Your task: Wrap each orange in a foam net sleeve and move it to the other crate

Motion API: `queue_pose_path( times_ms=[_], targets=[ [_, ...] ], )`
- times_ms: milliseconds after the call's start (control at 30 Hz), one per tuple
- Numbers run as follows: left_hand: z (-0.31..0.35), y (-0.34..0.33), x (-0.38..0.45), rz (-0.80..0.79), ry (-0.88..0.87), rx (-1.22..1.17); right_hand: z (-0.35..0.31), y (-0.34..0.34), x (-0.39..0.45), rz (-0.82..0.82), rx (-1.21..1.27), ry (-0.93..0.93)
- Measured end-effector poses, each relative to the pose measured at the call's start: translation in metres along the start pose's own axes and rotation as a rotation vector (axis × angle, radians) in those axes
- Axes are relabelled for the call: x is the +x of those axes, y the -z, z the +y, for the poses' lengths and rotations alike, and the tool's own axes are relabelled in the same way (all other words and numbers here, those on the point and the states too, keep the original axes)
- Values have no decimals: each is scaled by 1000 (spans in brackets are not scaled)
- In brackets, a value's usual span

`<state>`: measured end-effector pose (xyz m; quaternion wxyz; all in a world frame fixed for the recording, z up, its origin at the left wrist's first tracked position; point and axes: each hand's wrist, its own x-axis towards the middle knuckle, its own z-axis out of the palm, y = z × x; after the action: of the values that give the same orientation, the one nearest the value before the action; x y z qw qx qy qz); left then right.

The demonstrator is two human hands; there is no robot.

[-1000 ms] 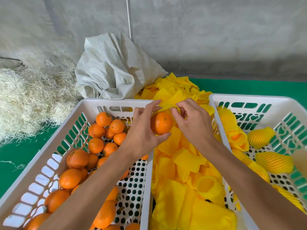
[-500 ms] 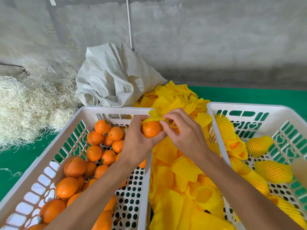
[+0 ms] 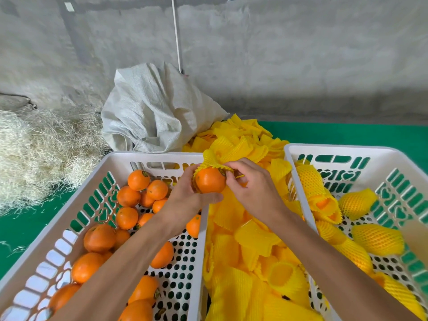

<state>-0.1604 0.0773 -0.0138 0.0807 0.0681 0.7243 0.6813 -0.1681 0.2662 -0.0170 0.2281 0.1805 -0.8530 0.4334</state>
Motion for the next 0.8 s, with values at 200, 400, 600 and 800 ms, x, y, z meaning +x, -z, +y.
queue_pose_path(
  times_ms=[200, 400, 600, 800],
  targets=[
    [0, 0, -4, 265, -128, 104, -10, 8, -2, 125, -163, 254],
    [-2, -9, -8, 354, -195, 70, -25, -1, -8, 183, -346, 408],
    [6, -17, -8, 178, -146, -154, -15, -7, -14, 14, -272, 85],
    [8, -18, -12, 161, -158, -84, -11, -2, -9, 16, -221, 68]
  ],
)
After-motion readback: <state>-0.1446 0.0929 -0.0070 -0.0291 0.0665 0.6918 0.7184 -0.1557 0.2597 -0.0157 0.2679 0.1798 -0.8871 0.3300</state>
